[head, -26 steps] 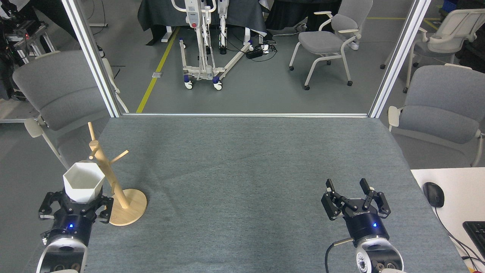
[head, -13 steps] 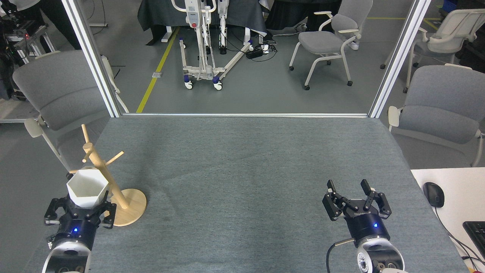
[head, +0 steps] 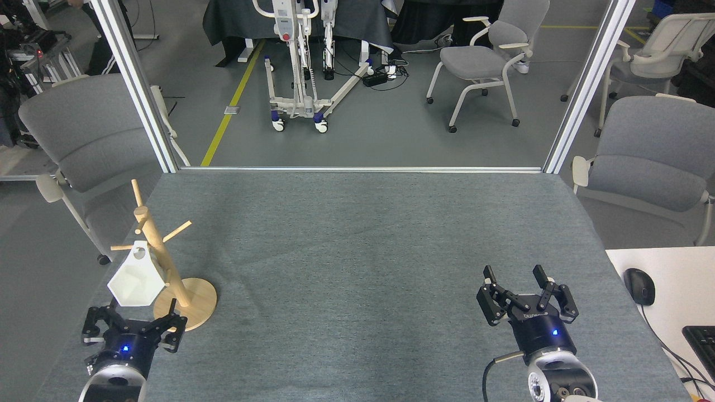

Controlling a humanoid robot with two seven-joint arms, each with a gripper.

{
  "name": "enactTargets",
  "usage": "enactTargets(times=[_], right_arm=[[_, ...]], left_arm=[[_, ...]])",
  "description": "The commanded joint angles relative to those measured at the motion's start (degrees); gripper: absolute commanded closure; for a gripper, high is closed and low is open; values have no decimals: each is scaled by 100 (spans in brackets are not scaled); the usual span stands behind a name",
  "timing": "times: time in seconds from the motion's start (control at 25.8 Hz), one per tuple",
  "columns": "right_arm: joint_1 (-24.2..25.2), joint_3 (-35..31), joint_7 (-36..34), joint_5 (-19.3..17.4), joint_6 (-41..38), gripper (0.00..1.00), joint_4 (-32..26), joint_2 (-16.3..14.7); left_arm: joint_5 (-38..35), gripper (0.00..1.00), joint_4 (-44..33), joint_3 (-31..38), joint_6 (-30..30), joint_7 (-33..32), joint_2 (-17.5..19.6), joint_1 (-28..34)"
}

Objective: Hang cup on storage rack

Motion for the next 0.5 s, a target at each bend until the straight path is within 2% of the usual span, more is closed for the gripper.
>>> enactTargets(times=[0.0, 0.16, 0.39, 0.47], right_arm=[[2, 0, 1, -7, 1, 1, 9, -3], [2, 0, 1, -7, 1, 1, 9, -21], [2, -9, -17, -16, 10, 1, 9, -21], [-15, -9, -17, -25, 1, 1, 9, -21]], left_arm=[[4, 2, 197, -61, -6, 8, -155, 26], [39, 2, 294, -61, -68, 105, -375, 192], [48, 2, 109, -184, -217, 658, -1104, 351], [136, 2, -58, -439, -164, 808, -1122, 351]])
